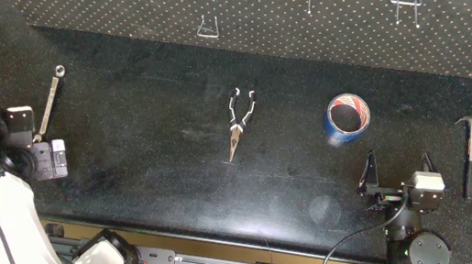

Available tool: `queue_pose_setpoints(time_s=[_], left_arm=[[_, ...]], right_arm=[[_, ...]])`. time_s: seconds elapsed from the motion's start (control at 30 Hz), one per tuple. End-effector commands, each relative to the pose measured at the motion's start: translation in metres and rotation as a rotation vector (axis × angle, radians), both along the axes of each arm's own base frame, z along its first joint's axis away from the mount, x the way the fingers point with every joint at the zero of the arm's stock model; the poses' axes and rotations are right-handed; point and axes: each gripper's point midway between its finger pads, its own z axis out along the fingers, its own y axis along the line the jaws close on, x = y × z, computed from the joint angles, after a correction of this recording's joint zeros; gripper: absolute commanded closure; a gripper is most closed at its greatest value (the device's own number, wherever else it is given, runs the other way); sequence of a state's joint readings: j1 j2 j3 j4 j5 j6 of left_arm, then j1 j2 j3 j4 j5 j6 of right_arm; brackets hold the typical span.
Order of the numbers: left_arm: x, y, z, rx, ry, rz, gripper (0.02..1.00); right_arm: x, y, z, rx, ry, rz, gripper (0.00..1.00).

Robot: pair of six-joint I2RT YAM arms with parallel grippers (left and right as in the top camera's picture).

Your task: Place Tools Onto Pegboard

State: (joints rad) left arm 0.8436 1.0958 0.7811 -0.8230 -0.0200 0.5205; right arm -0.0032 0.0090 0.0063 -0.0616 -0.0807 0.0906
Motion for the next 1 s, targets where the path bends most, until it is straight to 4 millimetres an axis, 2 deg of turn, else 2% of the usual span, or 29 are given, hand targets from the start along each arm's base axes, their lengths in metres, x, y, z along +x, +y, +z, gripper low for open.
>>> queue_pose_setpoints(time_s=[0.03,0.1,0.17,0.3,0.37,0.43,0.6,0.77,0.87,1.0], left_arm=[[0.01,0.006,-0.001,-0.061,-0.01,0.036,0.025],[0.018,0.015,0.003,-0.065,-0.006,0.035,0.023],[0.035,0.033,0.013,-0.062,-0.016,0.033,0.025],[0.076,0.047,0.02,-0.125,-0.082,-0.071,0.025],[0.094,0.052,0.014,-0.143,-0.07,-0.146,0.025],[0.109,0.047,-0.001,-0.16,-0.029,-0.233,0.025],[0.139,0.036,-0.029,-0.237,-0.003,-0.301,0.025],[0.157,0.051,-0.04,-0.224,-0.016,-0.303,0.023],[0.16,0.054,-0.044,-0.226,-0.017,-0.295,0.023],[0.163,0.056,-0.059,-0.257,-0.01,-0.255,0.023]], right_arm=[[-0.001,0.005,-0.001,-0.016,-0.002,0.024,0.027],[-0.001,0.005,-0.001,-0.016,-0.002,0.024,0.029],[-0.001,0.005,-0.001,-0.016,-0.002,0.024,0.027],[-0.001,0.005,-0.001,-0.016,-0.002,0.024,0.029],[-0.001,0.005,-0.001,-0.016,-0.002,0.024,0.029],[-0.001,0.005,-0.001,-0.016,-0.002,0.024,0.029],[-0.001,0.005,-0.001,-0.016,-0.002,0.024,0.029],[-0.001,0.005,-0.001,-0.016,-0.002,0.024,0.029],[-0.001,0.005,-0.001,-0.016,-0.002,0.024,0.027],[-0.001,0.005,-0.001,-0.016,-0.002,0.024,0.029]])
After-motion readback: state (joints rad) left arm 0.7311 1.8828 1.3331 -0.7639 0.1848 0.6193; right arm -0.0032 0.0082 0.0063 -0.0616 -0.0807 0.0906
